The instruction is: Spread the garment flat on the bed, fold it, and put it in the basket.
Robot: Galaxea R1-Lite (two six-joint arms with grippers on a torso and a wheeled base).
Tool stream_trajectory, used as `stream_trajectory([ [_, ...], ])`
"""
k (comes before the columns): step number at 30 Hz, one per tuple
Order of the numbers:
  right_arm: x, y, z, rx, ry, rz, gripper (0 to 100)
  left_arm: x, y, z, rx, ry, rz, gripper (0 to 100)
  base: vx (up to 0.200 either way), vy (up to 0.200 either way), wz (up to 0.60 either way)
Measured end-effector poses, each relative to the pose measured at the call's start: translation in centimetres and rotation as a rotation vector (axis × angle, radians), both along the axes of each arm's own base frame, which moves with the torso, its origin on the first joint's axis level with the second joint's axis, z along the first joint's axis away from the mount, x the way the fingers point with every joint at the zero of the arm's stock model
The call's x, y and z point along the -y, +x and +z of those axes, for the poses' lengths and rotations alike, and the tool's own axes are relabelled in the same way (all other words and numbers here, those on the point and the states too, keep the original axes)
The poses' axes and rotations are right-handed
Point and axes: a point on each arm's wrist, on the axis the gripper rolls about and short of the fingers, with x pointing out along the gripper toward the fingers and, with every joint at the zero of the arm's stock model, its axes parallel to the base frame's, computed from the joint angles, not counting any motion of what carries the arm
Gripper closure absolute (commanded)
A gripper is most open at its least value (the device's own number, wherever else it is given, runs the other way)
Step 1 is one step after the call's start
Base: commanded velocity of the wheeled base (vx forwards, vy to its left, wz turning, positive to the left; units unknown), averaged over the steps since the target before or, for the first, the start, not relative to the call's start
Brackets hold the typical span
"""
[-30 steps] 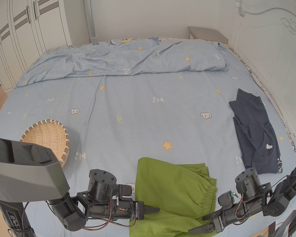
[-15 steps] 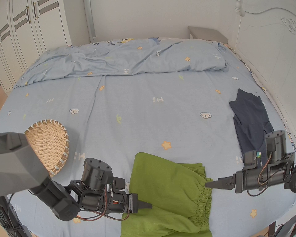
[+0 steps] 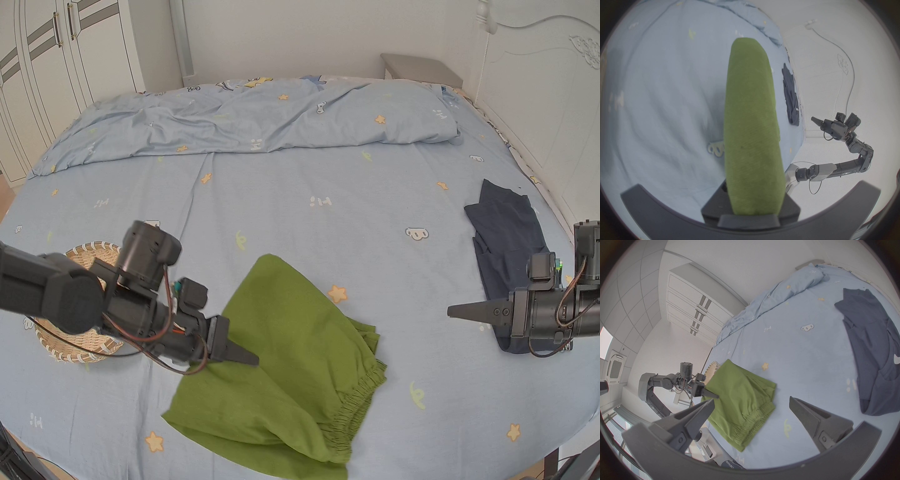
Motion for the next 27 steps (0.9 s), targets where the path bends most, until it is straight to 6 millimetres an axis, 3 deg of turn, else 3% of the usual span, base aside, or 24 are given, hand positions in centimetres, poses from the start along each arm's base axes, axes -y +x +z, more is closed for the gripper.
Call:
stream_trajectory([
  [5, 0.5, -0.1, 0.8, 0.005, 0.001, -0.021, 0, -1.8, 0.8, 3.5, 0.128, -0.015, 0.024, 100, 0.000, 0.000, 0.00],
  [10, 0.6, -0.3, 1.2, 0.010, 0.002, -0.021, 0, -2.5, 0.6, 5.1, 0.179, -0.031, 0.041, 100, 0.000, 0.160, 0.00],
  [27, 0.4, -0.5, 1.3, 0.017, 0.003, -0.009, 0, -2.1, -0.4, 6.3, 0.202, -0.040, 0.024, 100, 0.000, 0.200, 0.00],
])
